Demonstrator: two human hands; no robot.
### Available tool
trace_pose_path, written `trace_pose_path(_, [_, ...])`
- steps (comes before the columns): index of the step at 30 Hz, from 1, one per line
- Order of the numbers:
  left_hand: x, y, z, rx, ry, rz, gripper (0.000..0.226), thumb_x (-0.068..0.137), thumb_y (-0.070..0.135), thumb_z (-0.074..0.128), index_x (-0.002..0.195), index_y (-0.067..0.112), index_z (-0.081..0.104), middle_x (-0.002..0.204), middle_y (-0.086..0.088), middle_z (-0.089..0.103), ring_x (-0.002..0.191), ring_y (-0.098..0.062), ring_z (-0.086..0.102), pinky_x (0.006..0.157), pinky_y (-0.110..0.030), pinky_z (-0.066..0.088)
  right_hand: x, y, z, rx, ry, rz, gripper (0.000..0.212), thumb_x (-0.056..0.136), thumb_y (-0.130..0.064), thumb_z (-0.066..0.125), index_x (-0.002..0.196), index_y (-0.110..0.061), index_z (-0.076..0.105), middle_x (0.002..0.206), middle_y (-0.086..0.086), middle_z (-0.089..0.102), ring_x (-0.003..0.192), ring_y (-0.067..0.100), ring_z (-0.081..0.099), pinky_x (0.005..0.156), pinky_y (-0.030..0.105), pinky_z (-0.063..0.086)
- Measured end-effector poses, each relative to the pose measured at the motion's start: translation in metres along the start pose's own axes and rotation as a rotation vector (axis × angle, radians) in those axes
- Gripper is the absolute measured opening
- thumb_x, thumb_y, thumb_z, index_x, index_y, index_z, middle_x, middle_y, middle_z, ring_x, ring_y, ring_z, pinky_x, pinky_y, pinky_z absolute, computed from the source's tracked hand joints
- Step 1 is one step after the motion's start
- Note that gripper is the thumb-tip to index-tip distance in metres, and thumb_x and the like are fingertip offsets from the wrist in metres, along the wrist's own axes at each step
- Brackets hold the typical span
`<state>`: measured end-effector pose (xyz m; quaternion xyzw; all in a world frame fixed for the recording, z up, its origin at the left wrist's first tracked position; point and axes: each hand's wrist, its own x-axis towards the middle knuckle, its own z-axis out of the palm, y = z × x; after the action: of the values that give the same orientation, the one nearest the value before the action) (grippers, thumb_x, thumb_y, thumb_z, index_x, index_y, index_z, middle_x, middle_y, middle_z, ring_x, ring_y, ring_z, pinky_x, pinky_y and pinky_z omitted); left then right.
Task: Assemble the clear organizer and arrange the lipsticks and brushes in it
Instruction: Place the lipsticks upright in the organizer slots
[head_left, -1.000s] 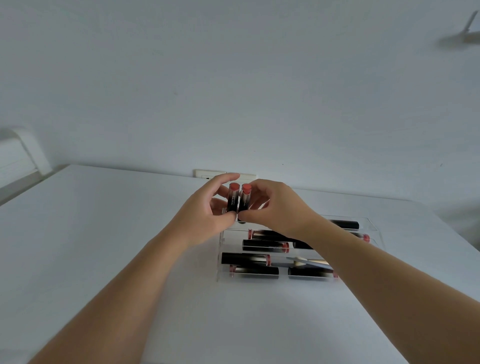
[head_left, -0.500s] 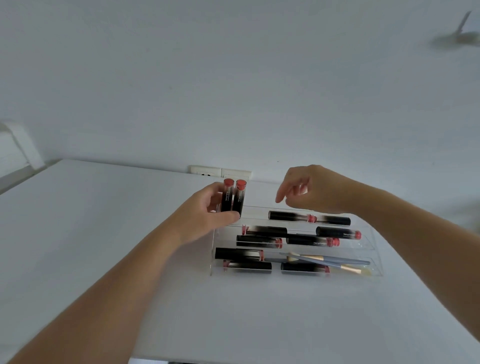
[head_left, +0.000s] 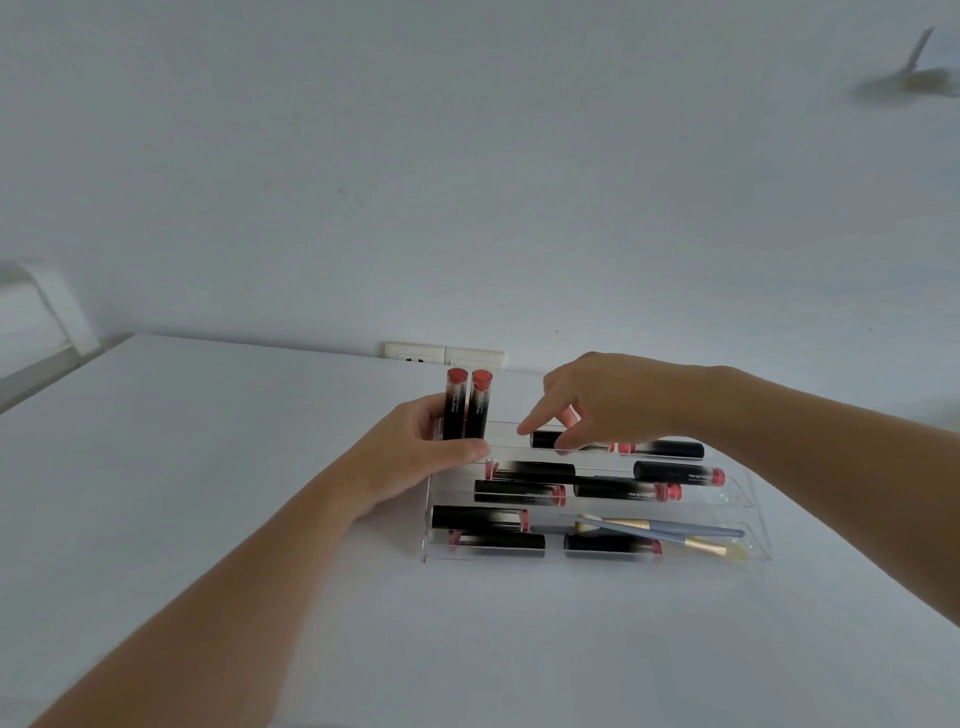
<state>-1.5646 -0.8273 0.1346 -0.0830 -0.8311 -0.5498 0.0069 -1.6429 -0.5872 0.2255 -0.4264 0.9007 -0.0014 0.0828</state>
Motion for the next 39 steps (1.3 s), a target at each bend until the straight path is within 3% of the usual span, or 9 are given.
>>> trace_pose_path(3, [-0.001, 0.001, 0.000, -0.007, -0.005, 0.003, 0.034, 0.073, 0.048, 0.080, 0.104, 0.037, 0.072, 0.103, 0.004, 0.077, 0.104, -0.013, 0.070, 0.106, -0.047, 0.047, 0.000, -0.007, -0.003, -0.146, -0.036, -0.042, 0.037, 0.093, -0.042, 0.068, 0.126, -0.056, 0.060, 0.087, -0.021, 0.053, 0.079, -0.018, 0.043, 0.065, 0.014, 0.029])
trace_pose_path(10, [-0.001, 0.003, -0.001, -0.014, -0.016, 0.009, 0.030, 0.073, 0.048, 0.078, 0.098, 0.033, 0.072, 0.101, 0.000, 0.077, 0.103, -0.017, 0.072, 0.106, -0.050, 0.047, -0.005, -0.019, -0.007, -0.295, -0.023, -0.096, 0.031, 0.098, -0.039, 0.062, 0.128, -0.045, 0.060, 0.102, -0.022, 0.052, 0.094, 0.002, 0.044, 0.075, 0.023, 0.037])
trace_pose_path(15, [-0.001, 0.004, -0.001, -0.125, 0.014, 0.041, 0.032, 0.073, 0.045, 0.078, 0.103, 0.038, 0.071, 0.108, -0.001, 0.076, 0.107, -0.021, 0.070, 0.107, -0.049, 0.047, -0.016, -0.014, -0.011, -0.019, 0.156, -0.015, 0.028, 0.092, -0.029, 0.069, 0.117, -0.042, 0.065, 0.097, -0.024, 0.067, 0.092, -0.001, 0.060, 0.082, 0.028, 0.050])
trace_pose_path(19, [0.002, 0.006, 0.000, -0.249, 0.080, 0.057, 0.044, 0.069, 0.041, 0.078, 0.111, 0.028, 0.071, 0.108, -0.003, 0.077, 0.101, -0.022, 0.073, 0.098, -0.041, 0.051, -0.021, -0.013, -0.007, 0.228, 0.293, -0.001, 0.040, 0.087, -0.021, 0.073, 0.121, -0.039, 0.065, 0.090, -0.023, 0.070, 0.085, -0.006, 0.065, 0.075, 0.013, 0.050])
trace_pose_path(24, [0.003, 0.006, 0.002, -0.298, 0.122, 0.049, 0.053, 0.064, 0.036, 0.079, 0.113, 0.019, 0.070, 0.107, -0.010, 0.076, 0.102, -0.032, 0.072, 0.104, -0.054, 0.049, -0.027, -0.013, -0.006, 0.411, 0.414, 0.048, 0.029, 0.083, -0.022, 0.079, 0.100, -0.042, 0.068, 0.083, -0.023, 0.072, 0.080, -0.004, 0.070, 0.073, 0.011, 0.053])
trace_pose_path(27, [0.004, 0.007, 0.002, -0.287, 0.117, 0.041, 0.050, 0.064, 0.036, 0.079, 0.111, 0.020, 0.072, 0.106, -0.009, 0.076, 0.102, -0.033, 0.072, 0.106, -0.055, 0.047, -0.032, -0.010, -0.005, 0.428, 0.387, 0.076, 0.024, 0.081, -0.022, 0.081, 0.093, -0.036, 0.067, 0.087, -0.025, 0.072, 0.077, 0.002, 0.071, 0.077, 0.024, 0.059])
trace_pose_path(30, [0.004, 0.007, 0.002, -0.284, 0.094, 0.058, 0.039, 0.068, 0.031, 0.079, 0.105, 0.023, 0.074, 0.104, -0.005, 0.077, 0.099, -0.028, 0.073, 0.106, -0.053, 0.048, -0.036, -0.006, -0.005, 0.405, 0.345, 0.083, 0.021, 0.080, -0.022, 0.080, 0.087, -0.033, 0.064, 0.084, -0.013, 0.073, 0.072, 0.013, 0.070, 0.073, 0.031, 0.058])
trace_pose_path(36, [0.005, 0.005, 0.002, -0.266, 0.083, 0.066, 0.034, 0.065, 0.036, 0.078, 0.099, 0.035, 0.076, 0.104, -0.002, 0.078, 0.102, -0.025, 0.073, 0.106, -0.051, 0.049, -0.038, -0.001, -0.012, 0.220, 0.159, 0.128, 0.023, 0.083, -0.025, 0.075, 0.097, -0.041, 0.065, 0.083, -0.023, 0.069, 0.073, -0.004, 0.063, 0.062, 0.011, 0.046])
trace_pose_path(39, [0.005, 0.003, 0.001, -0.267, 0.084, 0.067, 0.033, 0.067, 0.035, 0.079, 0.100, 0.034, 0.077, 0.104, -0.002, 0.078, 0.102, -0.025, 0.073, 0.106, -0.052, 0.048, -0.039, -0.003, -0.013, 0.127, 0.040, 0.177, 0.034, 0.084, -0.027, 0.068, 0.115, -0.040, 0.065, 0.089, -0.022, 0.066, 0.079, 0.002, 0.066, 0.069, 0.018, 0.050])
